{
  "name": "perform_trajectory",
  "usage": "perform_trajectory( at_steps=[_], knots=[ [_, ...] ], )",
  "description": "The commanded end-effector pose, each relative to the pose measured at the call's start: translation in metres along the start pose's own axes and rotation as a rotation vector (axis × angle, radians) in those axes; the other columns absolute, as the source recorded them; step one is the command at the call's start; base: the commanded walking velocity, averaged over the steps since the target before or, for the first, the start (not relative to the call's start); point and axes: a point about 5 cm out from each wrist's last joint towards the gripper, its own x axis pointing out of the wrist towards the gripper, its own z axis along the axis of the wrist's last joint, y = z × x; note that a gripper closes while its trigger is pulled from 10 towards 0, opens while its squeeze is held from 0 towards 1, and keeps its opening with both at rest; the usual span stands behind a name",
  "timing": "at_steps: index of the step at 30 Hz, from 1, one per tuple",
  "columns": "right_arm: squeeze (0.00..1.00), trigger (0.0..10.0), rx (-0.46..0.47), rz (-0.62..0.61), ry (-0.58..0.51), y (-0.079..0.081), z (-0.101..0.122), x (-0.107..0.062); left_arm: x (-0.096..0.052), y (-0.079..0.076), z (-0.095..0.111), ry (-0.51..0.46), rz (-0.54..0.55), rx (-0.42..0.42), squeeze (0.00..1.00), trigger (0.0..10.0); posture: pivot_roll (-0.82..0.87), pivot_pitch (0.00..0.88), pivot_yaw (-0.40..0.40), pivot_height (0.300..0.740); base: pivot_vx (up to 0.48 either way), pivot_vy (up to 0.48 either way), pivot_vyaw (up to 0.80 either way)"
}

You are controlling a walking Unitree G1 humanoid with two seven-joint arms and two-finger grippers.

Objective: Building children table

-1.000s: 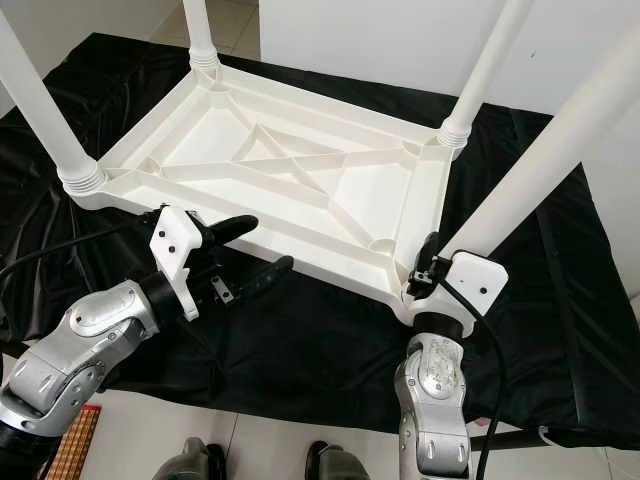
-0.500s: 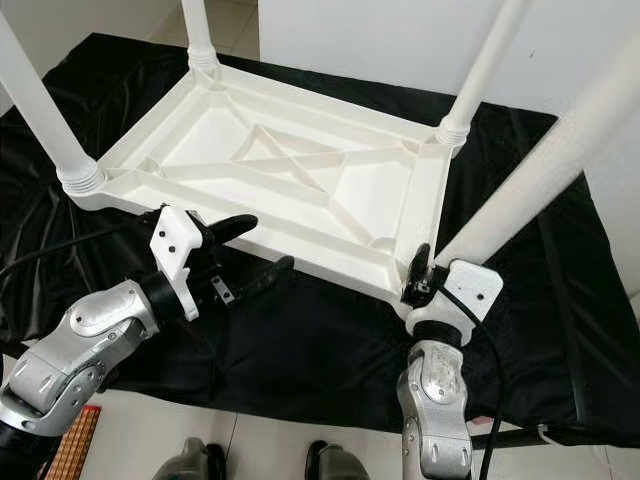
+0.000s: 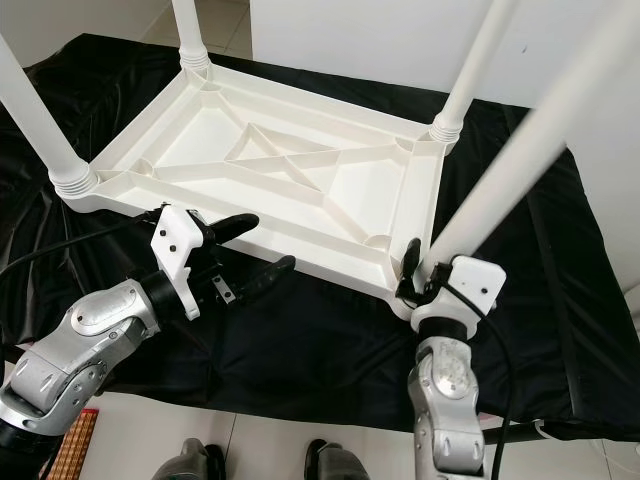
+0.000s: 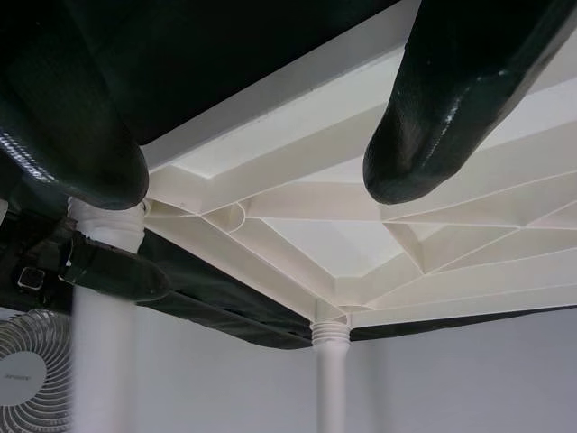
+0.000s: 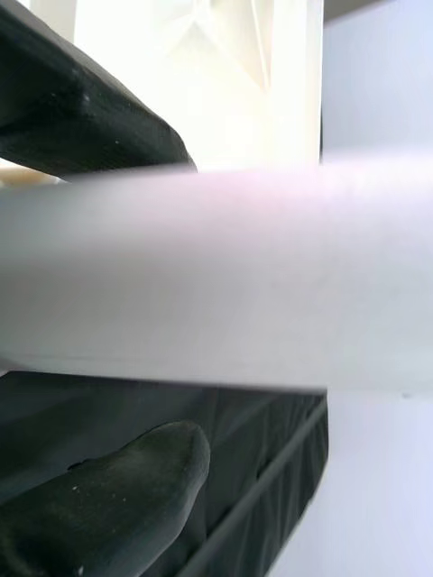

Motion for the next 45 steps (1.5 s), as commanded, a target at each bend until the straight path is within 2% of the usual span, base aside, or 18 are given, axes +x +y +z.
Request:
perform_trajectory(
  at_steps=[1, 5, 8, 9, 10, 11, 15, 22, 23, 24, 25, 26, 28, 29, 36, 45],
  knots=[
    [0.0, 10.0, 0.011, 0.024, 0.016, -0.004, -0.002, 0.0, 0.001, -0.009, 0.0, -0.003, -0.126, 0.006, 0.0, 10.0, 0.03, 0.172, -0.043, 0.74, 0.0, 0.0, 0.0],
    [0.0, 10.0, 0.013, 0.051, 0.017, -0.004, -0.002, 0.001, 0.001, -0.009, 0.001, -0.004, -0.125, 0.007, 0.0, 10.0, 0.03, 0.172, -0.043, 0.74, 0.0, 0.0, 0.0],
    [0.0, 10.0, 0.026, 0.126, 0.025, -0.005, -0.001, 0.002, 0.002, -0.009, 0.001, -0.005, -0.123, 0.007, 0.0, 10.0, 0.02, 0.175, -0.046, 0.74, 0.0, 0.0, 0.0],
    [0.0, 0.4, 0.051, 0.163, 0.037, -0.005, -0.002, 0.002, 0.002, -0.008, 0.001, -0.007, -0.122, 0.007, 0.0, 10.0, 0.02, 0.175, -0.046, 0.74, 0.0, 0.0, 0.0],
    [0.0, 0.4, 0.051, 0.163, 0.037, -0.005, -0.002, 0.002, 0.002, -0.008, 0.001, -0.007, -0.122, 0.007, 0.0, 10.0, 0.02, 0.175, -0.046, 0.74, 0.0, 0.0, 0.0],
    [0.0, 0.0, 0.068, 0.17, 0.06, -0.008, -0.004, 0.003, 0.002, -0.008, 0.001, -0.008, -0.12, 0.008, 0.0, 10.0, 0.02, 0.176, -0.046, 0.74, 0.0, 0.0, 0.0],
    [0.0, 0.0, 0.104, 0.174, 0.082, -0.012, -0.007, 0.006, 0.002, -0.007, 0.003, -0.012, -0.114, 0.01, 0.0, 10.0, 0.02, 0.176, -0.046, 0.74, 0.0, 0.0, 0.0],
    [0.0, 0.0, 0.106, 0.164, 0.085, -0.016, -0.008, 0.009, 0.002, -0.005, 0.004, -0.014, -0.106, 0.015, 0.0, 10.0, 0.03, 0.174, -0.047, 0.74, 0.0, 0.0, 0.0],
    [0.0, 1.5, 0.097, 0.164, 0.087, -0.016, -0.008, 0.01, 0.002, -0.004, 0.004, -0.014, -0.105, 0.017, 0.0, 10.0, 0.03, 0.17, -0.048, 0.74, 0.0, 0.0, 0.0],
    [0.0, 1.5, 0.097, 0.164, 0.087, -0.016, -0.008, 0.01, 0.002, -0.004, 0.004, -0.014, -0.105, 0.017, 0.0, 10.0, 0.03, 0.17, -0.048, 0.74, 0.0, 0.0, 0.0],
    [0.0, 10.0, 0.105, 0.17, 0.09, -0.015, -0.009, 0.011, 0.001, -0.004, 0.004, -0.014, -0.104, 0.018, 0.0, 10.0, 0.03, 0.17, -0.048, 0.74, 0.0, 0.0, 0.0],
    [0.17, 10.0, 0.108, 0.175, 0.089, -0.015, -0.008, 0.011, 0.001, -0.004, 0.004, -0.013, -0.104, 0.019, 0.0, 10.0, 0.03, 0.17, -0.048, 0.74, 0.0, 0.0, 0.0],
    [0.17, 10.0, 0.113, 0.183, 0.088, -0.015, -0.008, 0.012, 0.001, -0.004, 0.004, -0.012, -0.104, 0.02, 0.0, 10.0, 0.03, 0.17, -0.048, 0.74, 0.0, 0.0, 0.0],
    [1.0, 10.0, 0.119, 0.186, 0.085, -0.016, -0.007, 0.012, 0.001, -0.004, 0.004, -0.012, -0.105, 0.019, 0.0, 10.0, 0.03, 0.17, -0.048, 0.74, 0.0, 0.0, 0.0],
    [1.0, 10.0, 0.145, 0.208, 0.069, -0.014, -0.002, 0.014, 0.001, -0.005, 0.004, -0.012, -0.107, 0.016, 0.0, 10.0, 0.03, 0.167, -0.047, 0.74, 0.0, 0.0, 0.0],
    [1.0, 10.0, 0.132, 0.207, 0.085, -0.015, -0.002, 0.019, 0.001, -0.006, 0.003, -0.009, -0.112, 0.01, 0.0, 10.0, 0.02, 0.176, -0.043, 0.74, 0.0, 0.0, 0.0]
  ],
)
